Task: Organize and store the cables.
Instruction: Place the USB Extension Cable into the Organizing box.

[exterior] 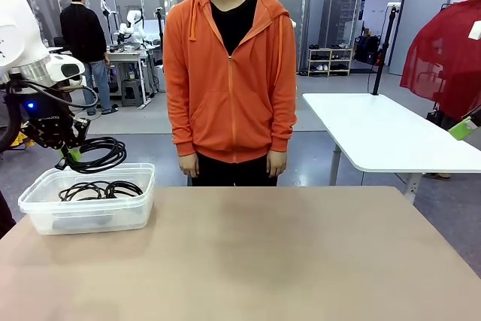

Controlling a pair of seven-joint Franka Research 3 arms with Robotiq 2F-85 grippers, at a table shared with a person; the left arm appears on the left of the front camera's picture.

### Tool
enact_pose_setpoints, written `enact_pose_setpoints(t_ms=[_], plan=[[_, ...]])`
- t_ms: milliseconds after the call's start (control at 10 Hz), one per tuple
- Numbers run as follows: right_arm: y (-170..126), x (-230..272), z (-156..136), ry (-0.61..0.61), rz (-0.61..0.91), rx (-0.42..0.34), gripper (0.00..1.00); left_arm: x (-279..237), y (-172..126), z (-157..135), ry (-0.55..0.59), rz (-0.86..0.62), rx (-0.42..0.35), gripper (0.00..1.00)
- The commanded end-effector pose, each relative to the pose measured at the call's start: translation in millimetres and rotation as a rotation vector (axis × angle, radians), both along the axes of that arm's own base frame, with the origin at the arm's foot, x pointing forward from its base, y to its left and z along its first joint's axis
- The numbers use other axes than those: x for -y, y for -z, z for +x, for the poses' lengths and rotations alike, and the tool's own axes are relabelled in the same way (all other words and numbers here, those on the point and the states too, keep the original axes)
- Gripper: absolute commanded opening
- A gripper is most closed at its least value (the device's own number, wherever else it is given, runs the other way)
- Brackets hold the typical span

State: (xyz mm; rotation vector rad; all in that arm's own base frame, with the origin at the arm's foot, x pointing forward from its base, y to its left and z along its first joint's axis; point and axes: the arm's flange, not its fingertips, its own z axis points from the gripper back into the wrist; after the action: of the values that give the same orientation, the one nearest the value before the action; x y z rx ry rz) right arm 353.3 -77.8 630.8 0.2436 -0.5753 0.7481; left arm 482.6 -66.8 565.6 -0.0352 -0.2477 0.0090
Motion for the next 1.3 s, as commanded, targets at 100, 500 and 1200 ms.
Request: enact_pose_setpoints(t_ms=[100,500,1200], plan=[[0,0,-2,-0.004,-0.008,-0.003,1.0,-10,-7,46,-0.056,-0.036,-0.066,0.17],[0,0,-2,-0.004,-0.008,-0.003,1.0,-13,11,117,-0.131,0.003,-0.113,0.17],[0,0,-2,-0.004,-0.008,-0.003,1.0,-4,86,179,-0.203,0.006,-0.254,0.17]])
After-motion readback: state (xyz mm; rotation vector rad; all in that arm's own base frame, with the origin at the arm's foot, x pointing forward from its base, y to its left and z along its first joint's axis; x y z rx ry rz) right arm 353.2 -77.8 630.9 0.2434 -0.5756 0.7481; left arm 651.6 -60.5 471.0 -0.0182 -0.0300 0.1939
